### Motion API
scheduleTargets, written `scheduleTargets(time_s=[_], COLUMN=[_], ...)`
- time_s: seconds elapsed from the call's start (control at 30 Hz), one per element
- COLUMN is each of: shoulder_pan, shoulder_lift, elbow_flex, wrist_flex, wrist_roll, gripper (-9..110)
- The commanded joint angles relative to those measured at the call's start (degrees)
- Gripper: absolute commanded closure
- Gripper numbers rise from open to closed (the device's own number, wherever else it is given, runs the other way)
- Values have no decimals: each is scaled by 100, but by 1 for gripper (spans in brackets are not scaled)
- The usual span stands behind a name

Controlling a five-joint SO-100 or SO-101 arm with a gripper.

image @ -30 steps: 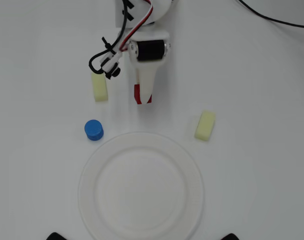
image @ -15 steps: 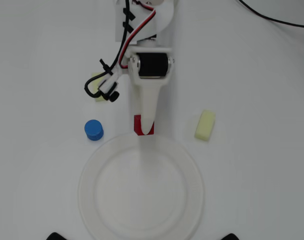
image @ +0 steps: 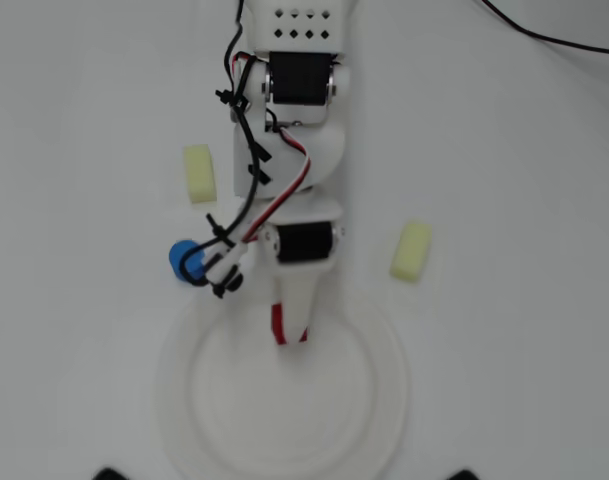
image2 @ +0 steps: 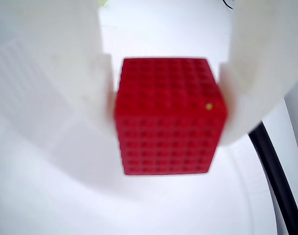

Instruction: Grasp a red block and put it in the dish.

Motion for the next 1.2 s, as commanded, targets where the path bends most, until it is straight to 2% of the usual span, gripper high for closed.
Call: scheduleTargets(time_s=[0.0, 0.2, 0.47, 0.73, 1.07, 1.17], shoulder_pan=[9, 88, 132, 132, 220, 431], shoulder_lift=[-70, -141, 123, 721, 3401, 4588], elbow_flex=[-448, -466, -343, -290, 1116, 2136], wrist_flex=[-79, -62, 211, 940, 2540, 2716], wrist_roll=[-79, -105, -149, -316, -281, -246], gripper=[101, 100, 81, 74, 66, 65])
